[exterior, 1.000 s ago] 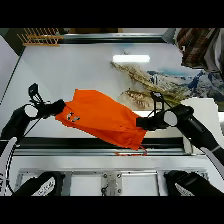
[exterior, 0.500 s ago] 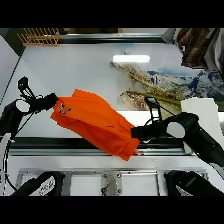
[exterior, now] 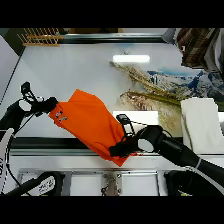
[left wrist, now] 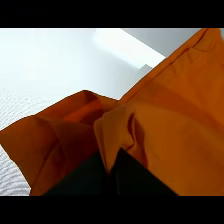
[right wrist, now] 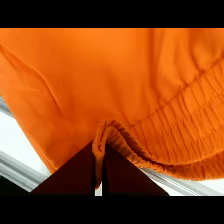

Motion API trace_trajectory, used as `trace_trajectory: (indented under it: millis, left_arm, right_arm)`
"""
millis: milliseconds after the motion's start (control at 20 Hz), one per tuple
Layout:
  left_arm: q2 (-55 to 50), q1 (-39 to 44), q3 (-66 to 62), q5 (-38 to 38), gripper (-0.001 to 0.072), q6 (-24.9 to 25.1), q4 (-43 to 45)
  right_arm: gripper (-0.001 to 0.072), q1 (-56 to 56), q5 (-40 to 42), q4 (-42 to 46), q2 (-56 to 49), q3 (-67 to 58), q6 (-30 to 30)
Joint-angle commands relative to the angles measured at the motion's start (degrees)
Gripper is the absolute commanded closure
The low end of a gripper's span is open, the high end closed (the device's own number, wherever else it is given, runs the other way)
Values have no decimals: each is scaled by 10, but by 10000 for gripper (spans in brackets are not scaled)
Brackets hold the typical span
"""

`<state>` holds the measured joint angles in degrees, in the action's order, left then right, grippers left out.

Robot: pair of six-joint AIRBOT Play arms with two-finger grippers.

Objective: Fold the clothes and pants, and hang the long-sleeved shirts on hangers.

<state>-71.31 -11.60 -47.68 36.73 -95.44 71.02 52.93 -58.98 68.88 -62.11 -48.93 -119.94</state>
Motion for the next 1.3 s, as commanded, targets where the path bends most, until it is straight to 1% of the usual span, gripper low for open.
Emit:
trace_trajectory:
  millis: [0, 50, 100, 150, 200, 250, 300, 400, 550, 600, 650, 700, 750, 800, 850, 900, 1000, 1100, 1250]
  left_arm:
    - [-5, -1, 0, -4, 701, 1, 0]
    - [-5, -1, 0, -3, 701, 1, 0]
    - [-5, -1, 0, -2, 687, 0, -1]
    - [-1, 0, 0, -2, 429, 0, -1]
    - [7, -1, 0, -3, 176, 0, -1]
    - [21, -1, 0, -7, 139, 1, 0]
    - [38, -1, 0, -13, 139, 1, 0]
    - [80, 0, 0, -10, 139, 1, 0]
    - [132, 12, 0, 41, 139, 1, -2]
    - [144, 22, 0, 58, 139, 1, -2]
    - [153, 35, 0, 71, 140, 1, -2]
    - [162, 51, 0, 78, 233, 1, -2]
    - [169, 68, 0, 79, 471, 1, -2]
    - [175, 82, 0, 75, 637, 0, -2]
    - [180, 97, 0, 71, 701, 0, -2]
    - [183, 111, 0, 67, 701, 0, -2]
    - [183, 133, 0, 66, 701, 0, -2]
    - [183, 148, 0, 66, 701, 0, -2]
    - [183, 154, 0, 68, 701, 0, -5]
  right_arm:
    - [689, 23, 58, -51, -31, 0, -5]
    - [681, 23, 58, -51, -32, 0, -5]
    - [506, 21, 59, -51, -31, 0, 0]
    - [155, 21, 60, -51, -27, 0, 6]
    - [46, 19, 62, -51, -19, 0, 7]
    - [48, 13, 63, -46, -6, 0, 10]
    - [47, 1, 61, -36, 13, 0, 12]
    - [47, -46, 25, 12, 66, 0, 12]
    - [41, -150, -104, 103, 117, 6, 21]
    - [15, -187, -119, 106, 123, 19, 54]
    - [8, -224, -115, 95, 124, 39, 86]
    - [7, -252, -102, 70, 119, 62, 114]
    - [7, -270, -84, 39, 110, 83, 143]
    - [7, -277, -66, 4, 95, 101, 175]
    - [7, -276, -47, -32, 79, 113, 207]
    - [7, -270, -31, -70, 59, 120, 240]
    - [7, -250, -7, -116, 15, 122, 286]
    - [7, -235, 12, -126, -25, 122, 300]
    - [19, -236, 18, -123, -57, 122, 324]
